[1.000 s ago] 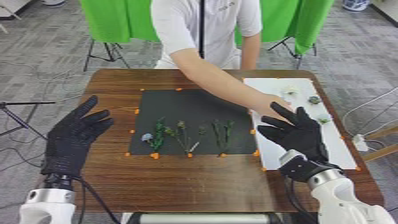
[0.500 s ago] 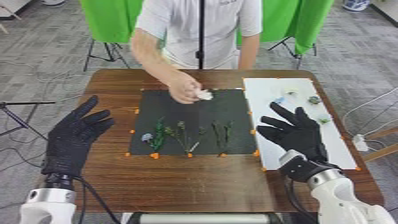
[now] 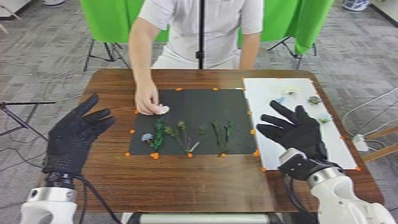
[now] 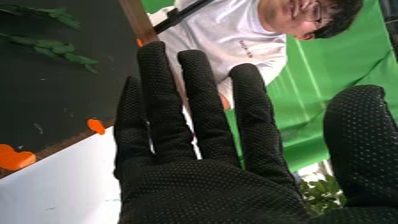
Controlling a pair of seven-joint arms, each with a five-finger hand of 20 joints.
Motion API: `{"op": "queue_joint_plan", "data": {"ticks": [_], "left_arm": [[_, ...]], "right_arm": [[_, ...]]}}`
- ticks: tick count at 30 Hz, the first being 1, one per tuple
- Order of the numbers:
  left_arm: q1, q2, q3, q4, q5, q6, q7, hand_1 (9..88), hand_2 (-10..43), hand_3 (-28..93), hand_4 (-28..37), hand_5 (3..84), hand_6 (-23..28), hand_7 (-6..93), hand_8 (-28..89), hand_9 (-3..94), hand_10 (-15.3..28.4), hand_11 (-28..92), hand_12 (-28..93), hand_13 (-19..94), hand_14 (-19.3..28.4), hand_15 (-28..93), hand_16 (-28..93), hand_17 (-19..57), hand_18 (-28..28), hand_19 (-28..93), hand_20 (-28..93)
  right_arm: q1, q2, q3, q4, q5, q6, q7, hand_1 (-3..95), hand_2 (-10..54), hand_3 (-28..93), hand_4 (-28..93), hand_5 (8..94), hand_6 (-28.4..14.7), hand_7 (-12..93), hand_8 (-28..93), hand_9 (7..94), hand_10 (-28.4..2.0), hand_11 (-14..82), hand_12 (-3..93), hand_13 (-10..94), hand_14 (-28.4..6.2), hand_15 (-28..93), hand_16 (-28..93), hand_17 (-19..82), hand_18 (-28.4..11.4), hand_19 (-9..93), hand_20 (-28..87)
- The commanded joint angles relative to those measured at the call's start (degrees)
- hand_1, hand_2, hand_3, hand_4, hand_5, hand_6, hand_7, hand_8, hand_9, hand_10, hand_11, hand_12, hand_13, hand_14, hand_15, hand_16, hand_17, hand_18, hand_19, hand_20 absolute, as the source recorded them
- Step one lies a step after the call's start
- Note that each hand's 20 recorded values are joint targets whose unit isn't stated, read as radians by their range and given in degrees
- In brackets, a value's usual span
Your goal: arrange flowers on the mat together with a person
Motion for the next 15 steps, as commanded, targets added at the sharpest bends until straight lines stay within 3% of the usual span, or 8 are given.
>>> {"op": "queue_joint_plan", "data": {"ticks": [1, 15], "left_arm": [[0.09, 0.02, 0.21, 0.24, -0.39, 0.69, -0.24, 23.8, 7.6, 74, -22.2, 40.7, 9.4, 5.9, -6, 41.5, 21.3, 24, 13, 31, 28.1, 54, -6, -3.2, 27.9, 62, 11], [0.09, -0.12, 0.34, 0.21, -0.27, 0.82, -0.43, 23.8, 7.5, 75, -22.2, 40.6, 9.5, 6.1, -6, 41.6, 21.3, 24, 13, 31, 28.1, 54, -6, -3.3, 27.9, 62, 11]], "right_arm": [[-0.30, -0.38, -0.06, -0.04, -0.19, -0.71, -0.11, 17.6, 10.9, 71, -27, 45.7, 0.4, 14, -13, 52.6, -16.2, 16.9, 13.7, 42, -18.1, 39, 12, 6, -19.9, 46, 21], [-0.75, -0.57, 0.45, -0.06, -1.34, -0.67, 0.18, 17.7, 10.6, 71, -27, 46.0, 0.4, 14, -13, 52.7, -16.2, 17.3, 13.8, 42, -18.1, 39, 12, 6, -19.8, 46, 21]]}}
